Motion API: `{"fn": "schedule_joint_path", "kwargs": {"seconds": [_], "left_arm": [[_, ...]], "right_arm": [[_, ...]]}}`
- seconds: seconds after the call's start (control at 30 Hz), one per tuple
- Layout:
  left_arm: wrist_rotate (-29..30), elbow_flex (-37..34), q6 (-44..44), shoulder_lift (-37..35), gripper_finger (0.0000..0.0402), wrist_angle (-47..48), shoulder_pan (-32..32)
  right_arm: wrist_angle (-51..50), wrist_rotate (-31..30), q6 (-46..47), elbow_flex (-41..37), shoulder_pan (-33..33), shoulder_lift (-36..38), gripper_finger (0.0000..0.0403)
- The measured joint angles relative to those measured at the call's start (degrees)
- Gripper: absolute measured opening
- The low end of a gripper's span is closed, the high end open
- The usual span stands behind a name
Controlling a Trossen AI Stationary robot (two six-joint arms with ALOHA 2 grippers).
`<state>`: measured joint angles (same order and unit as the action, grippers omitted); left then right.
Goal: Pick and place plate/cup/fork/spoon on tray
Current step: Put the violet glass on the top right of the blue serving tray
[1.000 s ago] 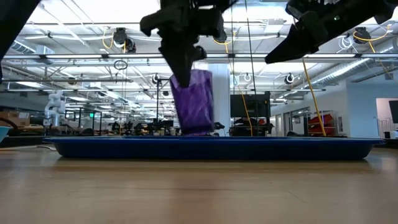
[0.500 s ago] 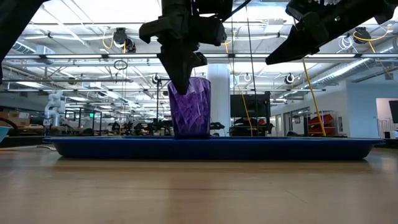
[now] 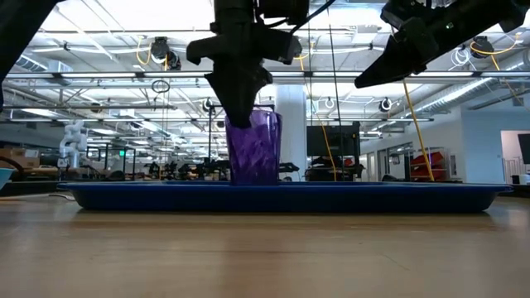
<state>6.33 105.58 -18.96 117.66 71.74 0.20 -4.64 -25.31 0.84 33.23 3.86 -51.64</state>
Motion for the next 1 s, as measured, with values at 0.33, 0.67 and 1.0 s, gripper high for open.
{"fn": "schedule_joint_path", "kwargs": {"seconds": [0.33,0.67,1.0], "left_arm": [[2.3,0.0,-0.4,-3.7,0.0154,1.9,-0.4],[4.2,0.0,7.2,-13.0,0.0154,8.1,-0.4],[-1.9,-11.9,10.9,-26.2,0.0154,-17.3,-0.1]], "right_arm": [[1.0,7.1,-2.1,0.0,1.0,0.0,0.0192],[6.1,7.4,-6.3,0.0,6.5,-0.4,0.0192],[18.4,7.3,-11.7,0.4,7.2,-5.7,0.0192]]}}
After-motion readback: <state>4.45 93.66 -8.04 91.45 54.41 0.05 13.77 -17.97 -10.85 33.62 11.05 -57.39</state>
